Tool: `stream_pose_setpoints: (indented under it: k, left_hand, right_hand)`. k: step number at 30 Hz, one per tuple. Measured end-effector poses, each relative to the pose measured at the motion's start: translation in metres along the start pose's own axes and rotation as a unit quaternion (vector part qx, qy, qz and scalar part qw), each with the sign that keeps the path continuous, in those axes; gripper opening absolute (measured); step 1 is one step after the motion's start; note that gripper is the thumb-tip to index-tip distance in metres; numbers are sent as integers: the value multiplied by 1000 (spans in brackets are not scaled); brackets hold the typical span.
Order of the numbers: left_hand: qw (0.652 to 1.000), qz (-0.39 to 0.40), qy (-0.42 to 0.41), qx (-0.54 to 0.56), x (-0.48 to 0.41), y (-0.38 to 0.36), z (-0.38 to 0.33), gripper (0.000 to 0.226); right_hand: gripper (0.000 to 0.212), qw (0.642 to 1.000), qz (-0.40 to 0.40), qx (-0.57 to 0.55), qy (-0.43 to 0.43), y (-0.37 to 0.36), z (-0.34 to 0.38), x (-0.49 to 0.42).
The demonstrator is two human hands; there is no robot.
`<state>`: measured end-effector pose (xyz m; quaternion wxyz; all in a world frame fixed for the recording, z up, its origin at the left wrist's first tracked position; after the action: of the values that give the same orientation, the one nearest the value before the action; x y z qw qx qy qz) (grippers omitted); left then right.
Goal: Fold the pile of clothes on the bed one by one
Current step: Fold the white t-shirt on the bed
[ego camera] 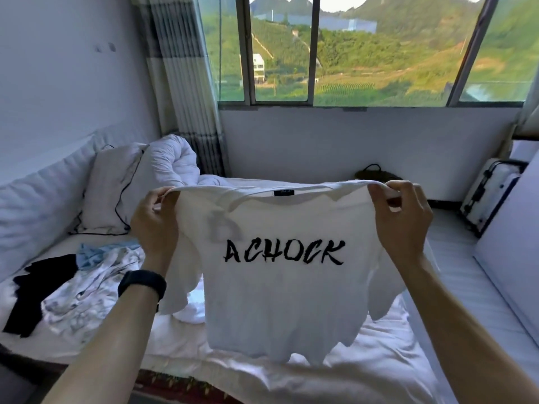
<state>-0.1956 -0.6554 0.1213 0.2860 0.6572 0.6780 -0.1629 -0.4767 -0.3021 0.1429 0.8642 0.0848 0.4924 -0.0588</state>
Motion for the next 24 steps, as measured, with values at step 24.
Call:
stream_pose_setpoints:
  k: [24]
  left_hand:
    - [878,363,212,-228,3,-301,325,10]
  right_hand:
    - [20,851,388,192,-296,-279,-314,143]
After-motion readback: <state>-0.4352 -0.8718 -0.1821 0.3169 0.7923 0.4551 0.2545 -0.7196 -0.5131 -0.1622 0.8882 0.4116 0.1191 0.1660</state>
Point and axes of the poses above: each hand's wrist, its own x-axis away from the middle knuckle, its own y-axis out of the back of the hand, z = x × y, the point moved 6 cm from there along -x, towards the middle knuckle, and after that the axes turned 2 degrees about y, right-handed, at the moved point
